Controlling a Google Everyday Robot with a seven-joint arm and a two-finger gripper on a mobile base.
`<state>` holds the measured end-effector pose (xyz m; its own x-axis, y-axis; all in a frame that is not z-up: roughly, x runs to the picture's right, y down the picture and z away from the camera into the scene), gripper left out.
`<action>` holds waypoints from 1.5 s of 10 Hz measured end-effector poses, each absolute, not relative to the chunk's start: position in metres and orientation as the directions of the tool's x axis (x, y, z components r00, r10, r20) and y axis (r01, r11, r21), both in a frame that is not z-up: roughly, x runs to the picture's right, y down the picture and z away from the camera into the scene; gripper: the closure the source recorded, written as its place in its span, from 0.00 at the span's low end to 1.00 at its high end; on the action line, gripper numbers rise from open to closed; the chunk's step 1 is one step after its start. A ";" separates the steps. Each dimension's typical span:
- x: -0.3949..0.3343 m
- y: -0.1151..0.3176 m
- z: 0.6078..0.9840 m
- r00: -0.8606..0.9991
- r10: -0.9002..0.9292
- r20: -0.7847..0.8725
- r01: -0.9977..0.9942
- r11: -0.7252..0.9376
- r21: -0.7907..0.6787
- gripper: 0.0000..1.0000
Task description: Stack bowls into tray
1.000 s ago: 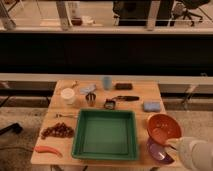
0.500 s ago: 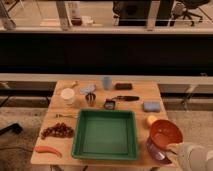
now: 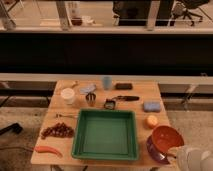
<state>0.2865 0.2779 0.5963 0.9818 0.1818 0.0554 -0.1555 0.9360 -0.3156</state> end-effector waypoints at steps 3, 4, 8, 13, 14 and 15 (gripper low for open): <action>0.290 0.285 0.603 0.980 0.193 0.041 -0.168 0.925 -0.341 0.95; 0.287 0.285 0.605 0.981 0.188 0.046 -0.161 0.923 -0.348 0.85; 0.279 0.287 0.612 0.981 0.185 0.057 -0.152 0.921 -0.359 0.47; 0.267 0.283 0.615 0.984 0.152 0.095 -0.109 0.928 -0.355 0.20; 0.265 0.283 0.615 0.984 0.146 0.100 -0.101 0.929 -0.355 0.20; 0.264 0.283 0.615 0.985 0.140 0.104 -0.094 0.931 -0.353 0.20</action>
<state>0.2640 0.2827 0.6154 0.9847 0.1396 0.1044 -0.0945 0.9307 -0.3533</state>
